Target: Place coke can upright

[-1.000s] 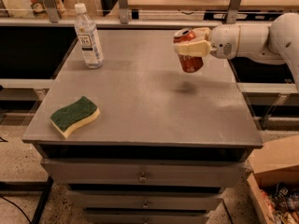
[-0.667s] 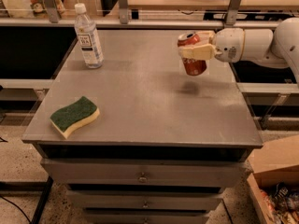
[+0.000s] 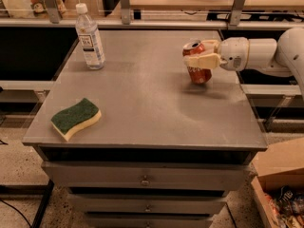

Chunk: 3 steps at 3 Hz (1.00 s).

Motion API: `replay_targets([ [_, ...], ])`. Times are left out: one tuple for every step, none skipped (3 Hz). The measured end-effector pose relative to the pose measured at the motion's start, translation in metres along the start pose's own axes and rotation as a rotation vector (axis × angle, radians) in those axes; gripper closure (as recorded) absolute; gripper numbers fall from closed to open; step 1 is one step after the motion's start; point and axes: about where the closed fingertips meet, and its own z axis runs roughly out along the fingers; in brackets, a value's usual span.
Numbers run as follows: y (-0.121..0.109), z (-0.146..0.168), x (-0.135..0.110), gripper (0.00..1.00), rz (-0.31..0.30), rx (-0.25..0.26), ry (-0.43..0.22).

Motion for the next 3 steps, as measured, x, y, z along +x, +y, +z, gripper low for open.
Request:
replay_targets([
  [0.0007, -0.002, 0.0072, 0.36, 0.009, 0.002, 0.002],
  [0.0012, -0.005, 0.0104, 0.13, 0.012, 0.01, 0.001],
  [0.0013, -0.0097, 0.0092, 0.0, 0.007, 0.022, 0.002],
])
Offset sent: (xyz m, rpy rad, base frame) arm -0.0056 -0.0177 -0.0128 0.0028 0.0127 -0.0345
